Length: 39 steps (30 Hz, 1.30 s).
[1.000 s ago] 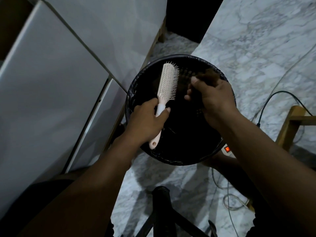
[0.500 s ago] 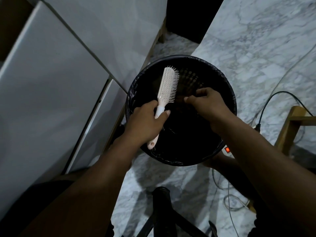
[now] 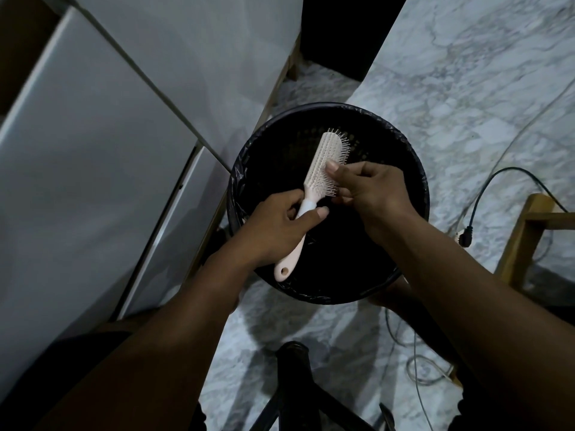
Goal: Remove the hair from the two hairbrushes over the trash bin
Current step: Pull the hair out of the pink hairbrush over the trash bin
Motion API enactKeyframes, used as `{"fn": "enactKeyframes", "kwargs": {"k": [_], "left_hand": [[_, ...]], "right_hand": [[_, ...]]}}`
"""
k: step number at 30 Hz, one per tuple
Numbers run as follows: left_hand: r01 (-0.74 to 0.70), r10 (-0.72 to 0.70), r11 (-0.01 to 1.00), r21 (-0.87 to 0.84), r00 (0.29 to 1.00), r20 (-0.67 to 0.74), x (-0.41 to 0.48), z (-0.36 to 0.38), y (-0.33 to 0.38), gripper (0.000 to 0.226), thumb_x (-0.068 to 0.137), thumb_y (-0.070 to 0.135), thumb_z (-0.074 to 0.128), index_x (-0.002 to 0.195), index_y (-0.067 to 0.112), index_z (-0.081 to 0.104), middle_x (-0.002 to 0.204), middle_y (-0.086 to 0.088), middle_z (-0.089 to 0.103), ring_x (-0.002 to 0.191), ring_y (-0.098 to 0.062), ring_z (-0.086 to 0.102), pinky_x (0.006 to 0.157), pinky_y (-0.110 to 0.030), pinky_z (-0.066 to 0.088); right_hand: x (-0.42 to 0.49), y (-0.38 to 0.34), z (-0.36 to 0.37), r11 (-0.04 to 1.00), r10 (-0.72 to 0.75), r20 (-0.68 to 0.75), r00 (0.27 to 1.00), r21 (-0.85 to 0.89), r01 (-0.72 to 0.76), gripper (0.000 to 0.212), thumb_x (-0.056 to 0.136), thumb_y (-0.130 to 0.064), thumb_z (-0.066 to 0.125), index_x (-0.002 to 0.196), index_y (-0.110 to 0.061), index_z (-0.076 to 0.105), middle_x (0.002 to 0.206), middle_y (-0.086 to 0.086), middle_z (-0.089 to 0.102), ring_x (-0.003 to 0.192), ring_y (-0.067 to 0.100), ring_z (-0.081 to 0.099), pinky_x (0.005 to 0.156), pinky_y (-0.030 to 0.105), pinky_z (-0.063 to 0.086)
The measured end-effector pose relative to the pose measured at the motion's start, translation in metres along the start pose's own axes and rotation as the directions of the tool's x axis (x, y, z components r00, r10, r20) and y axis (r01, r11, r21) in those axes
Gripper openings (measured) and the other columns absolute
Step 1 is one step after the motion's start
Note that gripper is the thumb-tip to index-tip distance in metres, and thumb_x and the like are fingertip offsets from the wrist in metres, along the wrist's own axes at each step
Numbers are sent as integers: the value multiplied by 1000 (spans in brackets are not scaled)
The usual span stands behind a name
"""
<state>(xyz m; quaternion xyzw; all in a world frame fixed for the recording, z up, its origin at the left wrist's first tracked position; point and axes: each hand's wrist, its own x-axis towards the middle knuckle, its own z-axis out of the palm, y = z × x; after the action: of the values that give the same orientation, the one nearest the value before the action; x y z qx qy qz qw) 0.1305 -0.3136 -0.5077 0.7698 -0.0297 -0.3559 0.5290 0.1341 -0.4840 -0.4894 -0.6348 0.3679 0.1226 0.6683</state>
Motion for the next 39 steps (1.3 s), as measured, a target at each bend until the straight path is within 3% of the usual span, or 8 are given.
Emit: {"fn": "enactKeyframes", "kwargs": {"k": [5,13,17,20,25,29,34,39], "left_hand": [[-27,27,999,21,999,-32,-1,-1,2,21,95,39,67,81,23,65,62,14,58,58,-2,53,64,-28,43],[-89,89,996,-8,996,-23,-4,-2,10,26,95,37,68,72,28,60,62,14,54,60,-3,50,63,-27,40],[-72,72,997,-16,997,-32,-3,-3,7,25,93,41,68,80,20,65,67,6,59,63,-7,54,65,-32,44],[-68,68,998,-1,997,-31,-2,-3,8,30,92,45,67,89,15,70,72,-5,65,65,-8,56,66,-33,44],[-56,56,998,14,997,-49,-2,-3,11,33,92,43,69,92,11,71,72,-6,65,64,-9,55,64,-33,43],[-30,30,1000,-7,999,-34,-3,-2,10,53,84,58,63,100,8,74,80,-21,67,64,-12,53,64,-34,39],[17,-17,999,-32,1000,-5,-2,-4,11,32,98,35,65,86,6,72,56,13,53,50,0,45,57,-23,35],[21,-16,996,-90,998,54,-2,-3,14,33,98,26,67,91,-6,68,52,15,52,47,4,47,51,-13,36]], "right_hand": [[-2,-1,4,992,-78,-53,996,-99,73,32,86,-37,77,74,-12,60,70,7,66,57,11,60,57,27,50],[0,-10,7,988,122,90,988,83,-130,73,89,-75,41,129,-19,66,128,3,70,117,18,67,108,44,47],[-4,-9,5,994,38,103,994,-104,-27,48,102,-51,44,94,-14,73,77,-13,77,74,-1,72,68,14,55],[-3,-5,4,986,-58,44,997,-155,64,50,102,-47,48,76,-12,73,69,-4,76,65,6,70,62,21,55],[2,0,9,999,35,-69,997,-26,-37,46,103,-46,45,98,-9,73,98,10,77,90,18,73,87,39,60],[4,-4,13,938,189,68,980,282,-201,52,103,-51,41,121,-8,64,104,8,77,83,21,76,71,37,61],[1,-3,9,994,-59,77,995,101,51,58,81,-20,82,130,-8,52,101,11,75,85,24,77,69,36,62],[2,-5,7,986,-113,-42,993,122,118,45,87,-17,77,127,-12,57,84,1,75,69,12,72,55,27,57]]}}
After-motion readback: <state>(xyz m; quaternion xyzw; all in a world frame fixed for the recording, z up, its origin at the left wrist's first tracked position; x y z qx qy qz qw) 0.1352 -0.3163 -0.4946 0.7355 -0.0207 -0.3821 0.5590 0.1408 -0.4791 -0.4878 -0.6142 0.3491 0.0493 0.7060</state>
